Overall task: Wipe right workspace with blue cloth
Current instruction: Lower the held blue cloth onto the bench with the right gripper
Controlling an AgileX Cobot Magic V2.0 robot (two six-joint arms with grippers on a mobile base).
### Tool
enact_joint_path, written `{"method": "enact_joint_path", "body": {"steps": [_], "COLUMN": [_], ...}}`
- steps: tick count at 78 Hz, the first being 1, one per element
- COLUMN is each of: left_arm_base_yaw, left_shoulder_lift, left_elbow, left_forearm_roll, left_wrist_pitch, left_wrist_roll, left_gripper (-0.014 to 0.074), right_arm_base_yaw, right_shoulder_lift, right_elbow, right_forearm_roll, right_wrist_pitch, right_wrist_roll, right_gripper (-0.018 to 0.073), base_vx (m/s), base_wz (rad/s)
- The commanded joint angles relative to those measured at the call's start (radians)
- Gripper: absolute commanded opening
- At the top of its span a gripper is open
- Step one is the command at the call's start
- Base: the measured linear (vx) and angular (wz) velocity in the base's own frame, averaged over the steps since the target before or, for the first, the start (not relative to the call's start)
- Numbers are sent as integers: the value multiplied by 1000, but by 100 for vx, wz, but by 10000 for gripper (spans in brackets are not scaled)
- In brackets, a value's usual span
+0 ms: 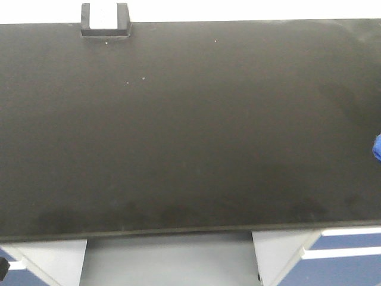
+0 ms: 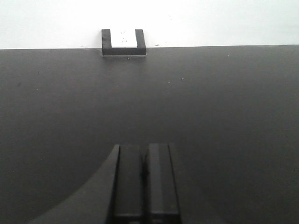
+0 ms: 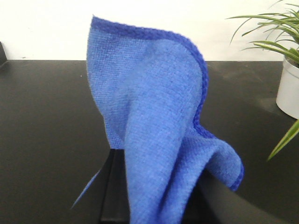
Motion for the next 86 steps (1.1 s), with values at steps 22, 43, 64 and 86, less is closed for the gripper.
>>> {"method": "enact_joint_path", "body": {"steps": [22,43,64,86], "left_arm_base_yaw": [0,0,0,0], "left_shoulder_lift": [-10,-10,-10,-10], "left_elbow": [-25,-25,-25,-25], "left_forearm_roll": [-3,-3,-3,-3], "left_wrist_pitch": [-82,-82,-82,-82], "left_wrist_roll": [1,1,1,1], "left_gripper": [-6,-6,-6,-6], "right_arm_base_yaw": [-2,-2,-2,-2], "right_shoulder_lift": [5,5,5,4], "right_elbow": [-32,-32,-32,-32], "right_forearm_roll": [-10,-10,-10,-4], "right_wrist_pitch": [-89,-89,-89,-98], "right_wrist_roll": [-5,-5,-5,0], "right_gripper": [-7,-7,-7,-7], "base_vx": [9,0,0,0], "base_wz": [1,0,0,0]}}
